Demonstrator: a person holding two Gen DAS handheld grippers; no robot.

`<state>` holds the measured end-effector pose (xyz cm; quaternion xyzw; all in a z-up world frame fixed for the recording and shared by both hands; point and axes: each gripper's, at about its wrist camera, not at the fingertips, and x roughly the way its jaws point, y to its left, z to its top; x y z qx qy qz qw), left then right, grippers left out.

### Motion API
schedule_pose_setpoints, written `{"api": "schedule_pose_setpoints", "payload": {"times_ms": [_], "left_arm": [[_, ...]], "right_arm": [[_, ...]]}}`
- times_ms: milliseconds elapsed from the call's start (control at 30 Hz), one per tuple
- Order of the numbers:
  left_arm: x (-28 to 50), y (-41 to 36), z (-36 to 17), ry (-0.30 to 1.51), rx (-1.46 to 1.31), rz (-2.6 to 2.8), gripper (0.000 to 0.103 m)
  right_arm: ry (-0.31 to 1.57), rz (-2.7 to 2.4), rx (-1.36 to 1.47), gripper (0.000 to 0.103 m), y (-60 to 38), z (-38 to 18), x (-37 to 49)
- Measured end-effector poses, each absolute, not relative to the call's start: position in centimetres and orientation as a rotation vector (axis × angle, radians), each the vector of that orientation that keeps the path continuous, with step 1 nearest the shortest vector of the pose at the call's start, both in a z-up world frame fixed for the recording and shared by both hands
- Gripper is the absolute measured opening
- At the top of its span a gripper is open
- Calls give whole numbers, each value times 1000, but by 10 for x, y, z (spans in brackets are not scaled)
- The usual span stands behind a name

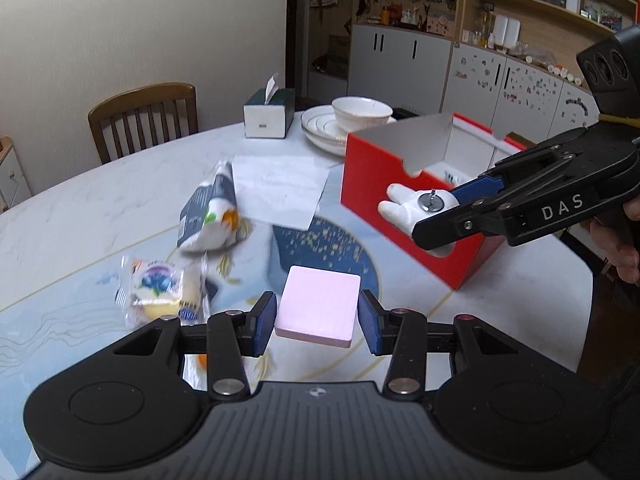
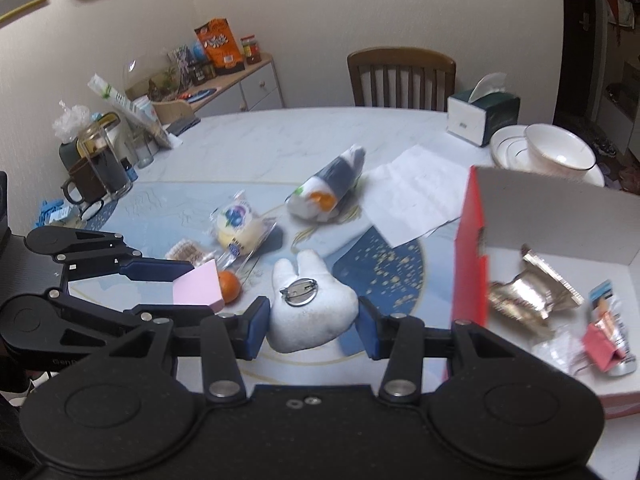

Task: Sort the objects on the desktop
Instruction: 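Carry the sticky-note pad and plush toy over the red box with both tools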

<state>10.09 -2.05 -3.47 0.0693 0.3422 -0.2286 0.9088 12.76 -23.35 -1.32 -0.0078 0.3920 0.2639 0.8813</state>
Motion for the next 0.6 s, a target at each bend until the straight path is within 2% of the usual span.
{"api": "schedule_pose_setpoints", "payload": {"times_ms": [600], "left_arm": [[118, -85, -17, 669, 177, -469, 43]], "right_arm": [[775, 496, 4, 45, -315, 2, 153]]}}
